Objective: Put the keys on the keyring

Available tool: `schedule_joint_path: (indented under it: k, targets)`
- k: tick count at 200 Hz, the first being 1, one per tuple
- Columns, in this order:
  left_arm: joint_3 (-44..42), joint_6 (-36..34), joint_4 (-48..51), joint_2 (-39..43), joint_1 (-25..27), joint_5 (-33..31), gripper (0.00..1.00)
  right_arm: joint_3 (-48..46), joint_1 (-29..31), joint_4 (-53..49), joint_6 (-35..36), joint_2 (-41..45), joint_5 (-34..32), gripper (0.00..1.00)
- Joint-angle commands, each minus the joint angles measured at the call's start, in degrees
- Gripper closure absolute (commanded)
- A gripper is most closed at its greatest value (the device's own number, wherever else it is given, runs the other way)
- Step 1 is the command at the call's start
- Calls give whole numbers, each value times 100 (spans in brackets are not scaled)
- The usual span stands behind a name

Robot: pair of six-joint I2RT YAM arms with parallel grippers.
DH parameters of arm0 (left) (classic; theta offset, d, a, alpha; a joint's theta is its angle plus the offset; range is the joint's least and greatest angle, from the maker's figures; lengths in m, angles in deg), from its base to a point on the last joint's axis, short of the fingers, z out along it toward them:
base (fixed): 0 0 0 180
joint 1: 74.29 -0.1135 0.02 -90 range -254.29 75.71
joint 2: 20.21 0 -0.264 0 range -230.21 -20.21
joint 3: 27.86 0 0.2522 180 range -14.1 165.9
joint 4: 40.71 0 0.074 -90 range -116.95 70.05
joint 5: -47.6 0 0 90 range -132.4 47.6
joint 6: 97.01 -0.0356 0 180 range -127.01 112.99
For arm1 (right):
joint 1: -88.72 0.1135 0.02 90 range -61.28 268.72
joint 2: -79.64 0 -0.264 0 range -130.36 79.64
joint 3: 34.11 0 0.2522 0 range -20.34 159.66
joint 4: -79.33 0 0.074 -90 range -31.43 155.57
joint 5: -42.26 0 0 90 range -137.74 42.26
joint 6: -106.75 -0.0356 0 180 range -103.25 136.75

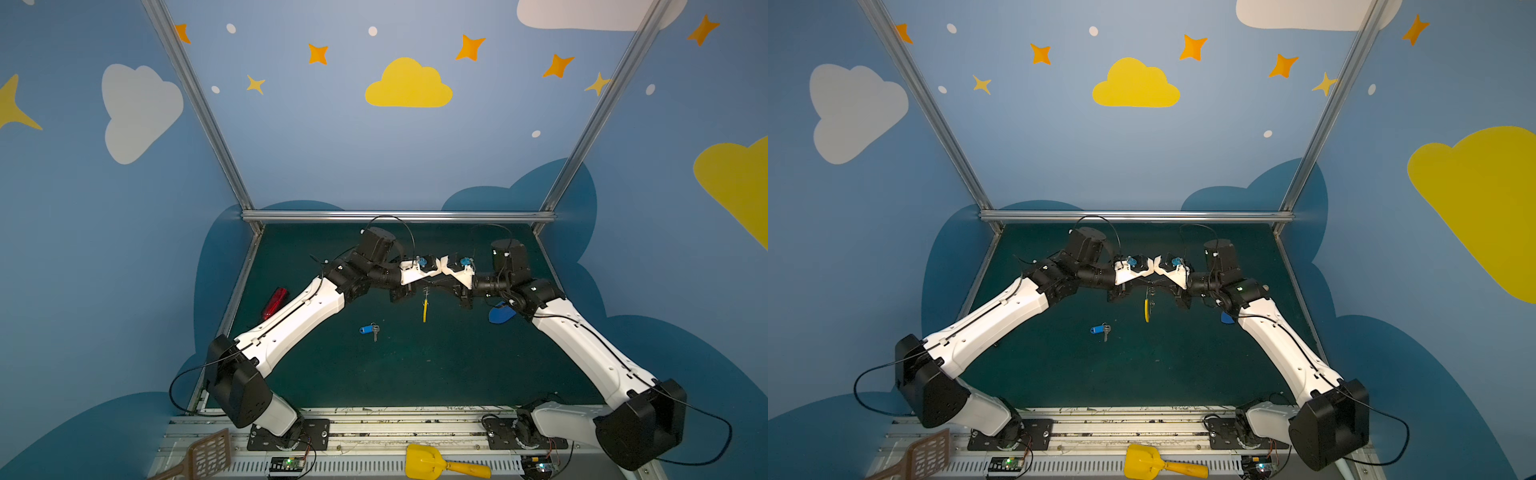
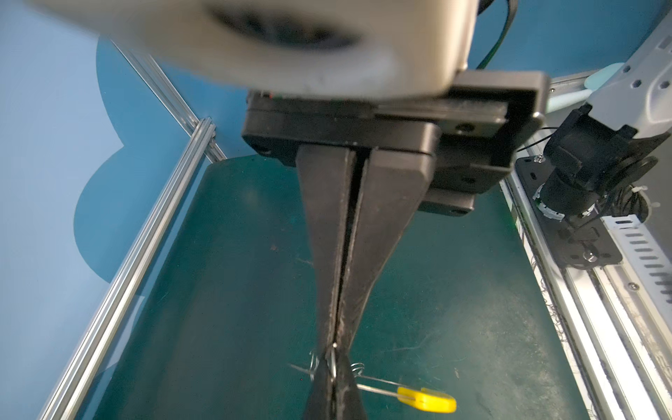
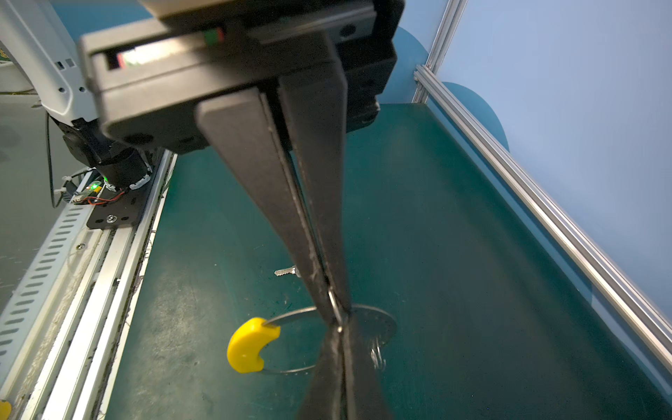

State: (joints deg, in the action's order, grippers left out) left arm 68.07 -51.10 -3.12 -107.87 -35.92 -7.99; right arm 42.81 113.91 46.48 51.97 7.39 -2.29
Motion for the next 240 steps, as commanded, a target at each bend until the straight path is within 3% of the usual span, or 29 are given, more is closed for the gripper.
schedule_joint_path:
  k: [1, 37, 52, 84, 105, 166, 213, 240]
  targets:
    - [-17, -20, 228, -173, 30, 47, 96, -13, 39, 266, 46, 184, 280, 100]
    - [-73, 14, 145, -100, 2, 229, 96, -117, 29, 354, 89, 197, 257, 100]
    - [-183, -7, 21, 3, -55, 351, 96, -291, -2, 474, 196, 258, 181, 82]
    - [-868, -539, -572, 477, -97, 616, 96, -763, -191, 645, 502, 510, 162, 71]
    - [-1146, -421, -1004, 611, -165, 838, 96, -1074, -234, 896, 592, 684, 254, 68]
    - [-1411, -155, -1636, 676, -364, 1449, 96, -1257, -291, 830, 784, 860, 363, 70]
    - [-1878, 136, -2512, 859, -519, 1630, 97, -1244, -304, 904, 595, 663, 429, 71]
    - [-2012, -44, -2729, 938, -532, 1644, 96, -1176, -305, 1283, 303, 575, 683, 71]
